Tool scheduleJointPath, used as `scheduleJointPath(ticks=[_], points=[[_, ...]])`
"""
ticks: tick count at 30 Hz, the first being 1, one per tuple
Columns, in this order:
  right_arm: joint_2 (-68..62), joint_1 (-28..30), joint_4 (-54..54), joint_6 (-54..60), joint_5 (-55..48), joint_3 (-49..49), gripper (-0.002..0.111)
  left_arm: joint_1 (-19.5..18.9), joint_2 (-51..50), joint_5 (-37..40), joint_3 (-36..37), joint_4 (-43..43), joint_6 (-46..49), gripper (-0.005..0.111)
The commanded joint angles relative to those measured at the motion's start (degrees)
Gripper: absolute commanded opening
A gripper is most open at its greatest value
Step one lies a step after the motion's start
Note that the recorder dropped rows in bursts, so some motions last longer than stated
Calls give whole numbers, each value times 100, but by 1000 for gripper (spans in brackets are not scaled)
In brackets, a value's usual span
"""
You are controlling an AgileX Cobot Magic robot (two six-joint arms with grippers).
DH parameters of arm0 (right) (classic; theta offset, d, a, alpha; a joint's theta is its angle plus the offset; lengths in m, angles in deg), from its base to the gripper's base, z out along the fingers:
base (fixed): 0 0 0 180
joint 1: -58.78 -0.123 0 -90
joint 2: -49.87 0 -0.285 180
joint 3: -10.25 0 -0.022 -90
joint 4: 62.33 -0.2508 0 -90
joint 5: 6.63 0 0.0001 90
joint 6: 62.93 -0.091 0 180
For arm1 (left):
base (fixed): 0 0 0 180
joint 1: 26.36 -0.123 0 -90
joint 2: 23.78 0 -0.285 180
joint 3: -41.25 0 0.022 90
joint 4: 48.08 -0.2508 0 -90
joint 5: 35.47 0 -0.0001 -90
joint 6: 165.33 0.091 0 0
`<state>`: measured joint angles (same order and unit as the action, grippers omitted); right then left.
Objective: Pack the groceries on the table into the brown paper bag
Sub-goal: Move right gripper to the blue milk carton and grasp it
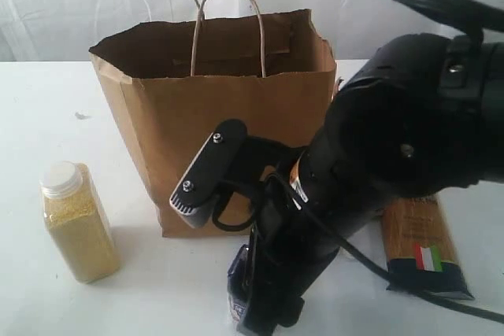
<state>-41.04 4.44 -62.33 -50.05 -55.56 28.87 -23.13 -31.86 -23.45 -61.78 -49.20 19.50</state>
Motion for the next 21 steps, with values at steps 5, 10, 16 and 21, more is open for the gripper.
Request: scheduleJointPath(ticks=[5, 10, 16, 21], points=[[-379, 136, -37, 295, 91, 43, 75, -22, 29, -2, 24, 57, -5, 0], [-648, 136, -141, 399, 246, 43, 75, -22, 29, -2, 24, 57, -5, 0], [-969, 136, -183, 519, 520, 43, 75, -22, 29, -2, 24, 57, -5, 0], [-1168, 136, -183, 519, 600, 43, 75, -22, 29, -2, 24, 57, -5, 0]])
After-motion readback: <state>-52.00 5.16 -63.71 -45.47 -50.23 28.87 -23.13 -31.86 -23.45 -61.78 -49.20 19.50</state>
